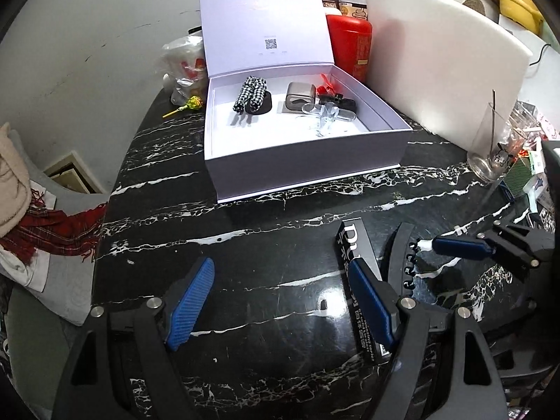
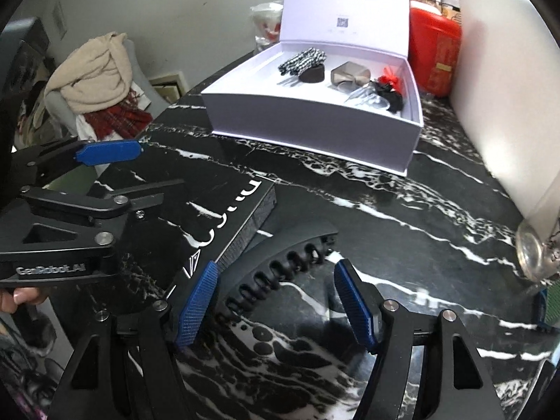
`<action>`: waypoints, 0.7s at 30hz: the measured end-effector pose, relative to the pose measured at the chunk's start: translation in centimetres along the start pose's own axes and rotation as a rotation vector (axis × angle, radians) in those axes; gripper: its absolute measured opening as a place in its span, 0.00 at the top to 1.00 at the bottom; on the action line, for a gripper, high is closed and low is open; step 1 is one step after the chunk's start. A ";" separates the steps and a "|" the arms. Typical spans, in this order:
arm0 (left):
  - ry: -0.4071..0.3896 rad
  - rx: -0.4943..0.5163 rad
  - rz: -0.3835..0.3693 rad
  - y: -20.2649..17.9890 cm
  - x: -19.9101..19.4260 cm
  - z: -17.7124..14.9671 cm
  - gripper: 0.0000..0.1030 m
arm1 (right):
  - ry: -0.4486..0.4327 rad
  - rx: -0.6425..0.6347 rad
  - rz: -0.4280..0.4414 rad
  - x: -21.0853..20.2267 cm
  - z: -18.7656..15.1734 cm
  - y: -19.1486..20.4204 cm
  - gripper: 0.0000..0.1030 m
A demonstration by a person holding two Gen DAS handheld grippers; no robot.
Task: Organize rigid objects
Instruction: 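Move both grippers toward the black lip gloss box and black claw clip, then grasp the black claw clip with the right gripper while the left gripper grasps the black PUCO lip gloss box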
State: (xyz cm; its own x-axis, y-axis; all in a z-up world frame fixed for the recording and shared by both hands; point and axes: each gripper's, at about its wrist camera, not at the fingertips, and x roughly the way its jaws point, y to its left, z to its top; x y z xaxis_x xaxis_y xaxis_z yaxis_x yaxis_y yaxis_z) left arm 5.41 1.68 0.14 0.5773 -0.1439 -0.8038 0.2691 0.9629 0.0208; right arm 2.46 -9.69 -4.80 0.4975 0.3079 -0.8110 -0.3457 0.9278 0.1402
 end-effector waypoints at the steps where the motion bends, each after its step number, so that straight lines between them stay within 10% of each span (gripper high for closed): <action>1: 0.000 -0.002 -0.005 0.1 0.0 0.0 0.23 | 0.001 0.000 0.007 0.2 0.1 0.1 0.32; 14: 0.034 0.001 -0.048 -0.9 1.6 0.0 0.23 | 0.031 -0.028 -0.013 1.8 -0.3 0.0 0.32; 21: 0.046 0.006 -0.067 -2.1 2.4 -0.1 0.23 | 0.014 -0.021 -0.047 1.0 -0.9 -1.5 0.63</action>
State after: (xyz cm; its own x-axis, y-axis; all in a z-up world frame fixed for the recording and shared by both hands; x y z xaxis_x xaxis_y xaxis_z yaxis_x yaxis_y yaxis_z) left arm 6.15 -0.64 -1.88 0.5213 -0.1975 -0.8302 0.3107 0.9500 -0.0309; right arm 2.71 -10.97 -6.32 0.5026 0.2606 -0.8243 -0.3387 0.9366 0.0896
